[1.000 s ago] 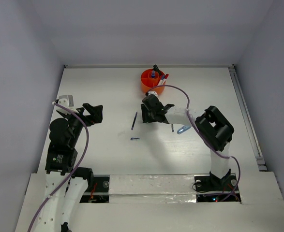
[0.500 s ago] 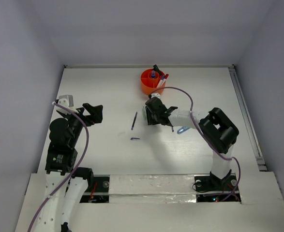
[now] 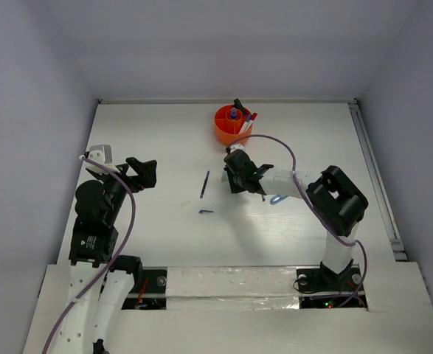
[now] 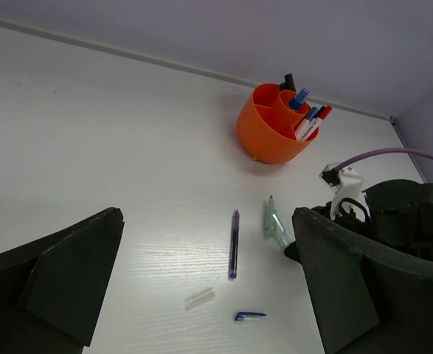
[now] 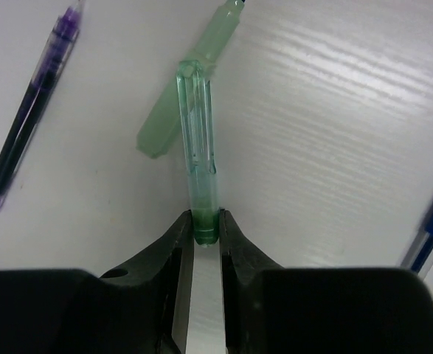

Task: Sort the stationery into containers
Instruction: Pick up the pen from the center of the board.

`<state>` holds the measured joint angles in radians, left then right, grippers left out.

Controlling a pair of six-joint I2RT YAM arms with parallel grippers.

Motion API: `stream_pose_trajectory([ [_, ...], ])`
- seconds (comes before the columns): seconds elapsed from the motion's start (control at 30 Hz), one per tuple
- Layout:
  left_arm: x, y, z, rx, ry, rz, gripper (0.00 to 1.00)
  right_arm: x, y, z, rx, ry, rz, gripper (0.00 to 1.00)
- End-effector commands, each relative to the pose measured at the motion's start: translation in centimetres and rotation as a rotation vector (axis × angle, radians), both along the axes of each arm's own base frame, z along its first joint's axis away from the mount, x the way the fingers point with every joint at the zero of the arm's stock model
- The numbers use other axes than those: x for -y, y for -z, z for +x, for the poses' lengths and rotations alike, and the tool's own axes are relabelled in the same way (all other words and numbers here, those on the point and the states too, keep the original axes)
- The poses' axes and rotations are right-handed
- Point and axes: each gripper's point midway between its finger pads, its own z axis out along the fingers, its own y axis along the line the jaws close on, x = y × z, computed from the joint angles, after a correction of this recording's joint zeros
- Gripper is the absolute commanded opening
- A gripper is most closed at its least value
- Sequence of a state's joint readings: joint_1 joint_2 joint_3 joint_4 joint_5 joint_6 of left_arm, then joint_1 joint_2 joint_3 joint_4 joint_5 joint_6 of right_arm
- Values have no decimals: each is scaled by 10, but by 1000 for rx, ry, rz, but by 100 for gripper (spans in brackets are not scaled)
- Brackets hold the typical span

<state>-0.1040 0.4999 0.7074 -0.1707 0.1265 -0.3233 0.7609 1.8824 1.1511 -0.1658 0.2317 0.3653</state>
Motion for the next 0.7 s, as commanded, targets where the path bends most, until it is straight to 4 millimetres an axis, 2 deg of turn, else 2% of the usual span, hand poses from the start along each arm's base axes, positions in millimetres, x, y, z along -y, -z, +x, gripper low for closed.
stream_pose_trajectory([
  [0.0,5,-18,0,67,27,-10,99,-7,-24,-15,15,-83,33,1],
  [0.1,15,-16,1,70,83,-15,99,-13,-42,-24,3,-145,70,0],
  [0.13,17,-17,1,78,96,-18,99,-15,-57,-27,17,-167,94,0],
  [0.27,35,-6,5,42,196,-25,99,-17,-86,-43,6,-242,138,0],
  [0.37,52,0,4,25,298,-42,99,-15,-104,-59,-12,-287,167,0],
  [0.4,65,-1,-1,37,378,-57,99,-14,-109,-62,-14,-296,176,0],
  [0.47,75,3,-2,17,424,-84,99,-13,-124,-67,5,-312,203,0],
  [0.5,86,2,-7,15,475,-108,99,-14,-129,-69,10,-323,215,0],
  [0.57,96,3,-8,10,503,-131,99,-16,-137,-70,17,-334,229,0],
  [0.6,100,4,-8,0,503,-159,97,-17,-140,-72,16,-342,238,0],
  [0.67,120,-1,-15,11,554,-186,73,-18,-143,-71,17,-340,241,0],
])
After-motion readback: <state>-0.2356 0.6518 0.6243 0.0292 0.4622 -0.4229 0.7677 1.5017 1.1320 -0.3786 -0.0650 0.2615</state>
